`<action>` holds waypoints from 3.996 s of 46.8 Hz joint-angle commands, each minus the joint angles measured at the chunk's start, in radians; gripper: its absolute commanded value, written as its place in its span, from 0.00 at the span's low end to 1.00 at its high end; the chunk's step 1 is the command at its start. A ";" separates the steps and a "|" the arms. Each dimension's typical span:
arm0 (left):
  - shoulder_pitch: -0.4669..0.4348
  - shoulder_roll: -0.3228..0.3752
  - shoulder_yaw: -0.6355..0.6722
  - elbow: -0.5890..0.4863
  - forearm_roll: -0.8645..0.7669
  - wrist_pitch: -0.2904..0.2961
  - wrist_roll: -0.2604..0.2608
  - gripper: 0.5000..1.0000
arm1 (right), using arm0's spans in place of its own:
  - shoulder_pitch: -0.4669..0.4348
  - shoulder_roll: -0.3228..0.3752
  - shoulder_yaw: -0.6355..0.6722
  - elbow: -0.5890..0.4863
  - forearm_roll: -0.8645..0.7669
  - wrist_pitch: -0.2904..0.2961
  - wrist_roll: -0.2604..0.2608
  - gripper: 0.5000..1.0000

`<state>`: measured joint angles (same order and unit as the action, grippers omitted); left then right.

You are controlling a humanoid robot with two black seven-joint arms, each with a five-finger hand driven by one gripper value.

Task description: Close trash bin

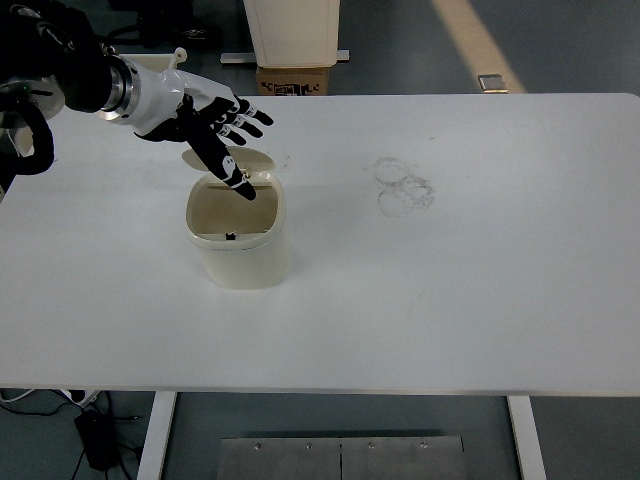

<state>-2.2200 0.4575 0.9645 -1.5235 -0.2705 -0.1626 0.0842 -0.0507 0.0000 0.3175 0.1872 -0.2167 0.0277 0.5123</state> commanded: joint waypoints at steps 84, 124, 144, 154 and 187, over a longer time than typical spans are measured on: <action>0.034 0.015 0.031 -0.142 -0.046 0.055 -0.014 1.00 | 0.009 0.000 0.000 0.000 0.000 0.000 0.000 0.98; 0.075 0.021 0.028 -0.142 -0.046 0.058 -0.031 1.00 | 0.009 0.000 0.000 0.000 -0.001 0.000 0.000 0.98; 0.089 0.020 0.026 -0.141 -0.046 0.068 -0.031 1.00 | 0.009 0.000 0.000 0.000 0.000 -0.002 0.000 0.98; 0.085 0.027 0.016 -0.139 -0.046 0.066 -0.031 1.00 | 0.009 0.000 0.000 0.000 0.000 0.000 0.000 0.98; 0.118 0.174 -0.237 0.094 0.019 0.020 -0.046 1.00 | 0.008 0.000 0.000 0.000 0.000 0.000 0.000 0.98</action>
<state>-2.1319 0.6057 0.7692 -1.4699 -0.2736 -0.1324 0.0494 -0.0417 0.0000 0.3175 0.1872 -0.2162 0.0271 0.5126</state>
